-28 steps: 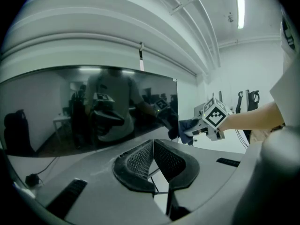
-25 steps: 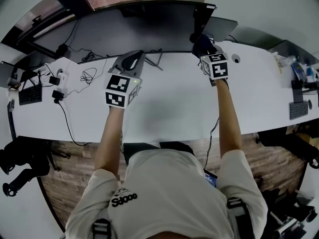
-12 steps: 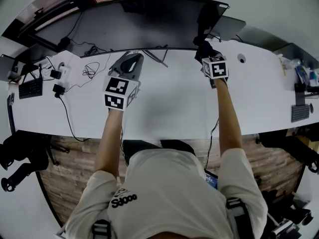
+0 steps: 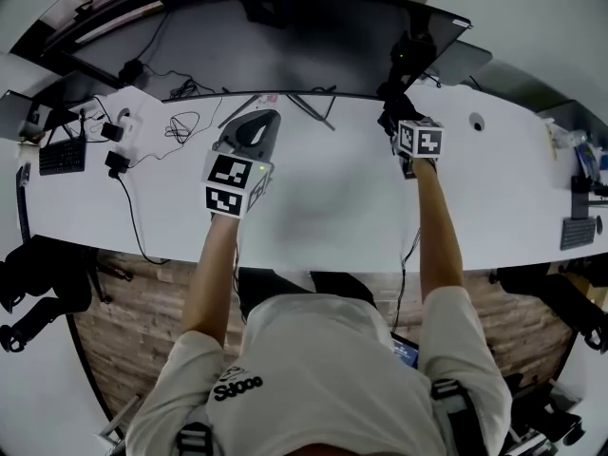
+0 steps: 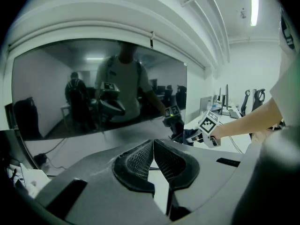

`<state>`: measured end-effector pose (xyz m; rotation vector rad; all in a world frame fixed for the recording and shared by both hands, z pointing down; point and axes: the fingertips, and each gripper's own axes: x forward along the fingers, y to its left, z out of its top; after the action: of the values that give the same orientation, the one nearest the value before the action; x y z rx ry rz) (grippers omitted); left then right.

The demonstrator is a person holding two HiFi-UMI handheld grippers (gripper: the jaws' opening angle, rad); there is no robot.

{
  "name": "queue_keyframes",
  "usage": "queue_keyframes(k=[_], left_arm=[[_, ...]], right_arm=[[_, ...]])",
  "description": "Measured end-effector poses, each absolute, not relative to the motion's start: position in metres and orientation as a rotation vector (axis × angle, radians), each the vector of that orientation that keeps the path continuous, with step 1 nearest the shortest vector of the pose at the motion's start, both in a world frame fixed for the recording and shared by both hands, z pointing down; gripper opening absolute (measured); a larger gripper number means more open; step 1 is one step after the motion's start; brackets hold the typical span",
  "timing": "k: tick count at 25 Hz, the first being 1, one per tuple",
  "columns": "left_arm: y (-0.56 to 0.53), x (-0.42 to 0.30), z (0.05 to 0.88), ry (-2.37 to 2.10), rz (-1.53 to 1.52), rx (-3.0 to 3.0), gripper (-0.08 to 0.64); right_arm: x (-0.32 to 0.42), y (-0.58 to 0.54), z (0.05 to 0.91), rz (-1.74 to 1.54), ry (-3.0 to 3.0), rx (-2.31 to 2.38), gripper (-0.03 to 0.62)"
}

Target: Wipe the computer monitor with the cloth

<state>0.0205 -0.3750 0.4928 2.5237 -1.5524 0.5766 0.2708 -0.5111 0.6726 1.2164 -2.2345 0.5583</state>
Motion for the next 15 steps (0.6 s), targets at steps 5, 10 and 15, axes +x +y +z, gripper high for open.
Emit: queue_keyframes(k=[5,10,15], left_arm=[[-0.374,0.001,0.500,-1.582,0.590,2.499,0.017],[-0.371,-0.015,0.507,-1.608,0.567,2.464,0.017],[-0.371,-0.045,0.507,-1.637,0.544,2.442,0.017]], right_arm=[[0.248,-0.515,0.681,0.704,-2.345,1.286,0.091],[0.233,-0.509,0.677,0.797,-2.392,1.311,0.089],[0.191,-0.498,0.678,0.718,-2.398,1.209,0.091]])
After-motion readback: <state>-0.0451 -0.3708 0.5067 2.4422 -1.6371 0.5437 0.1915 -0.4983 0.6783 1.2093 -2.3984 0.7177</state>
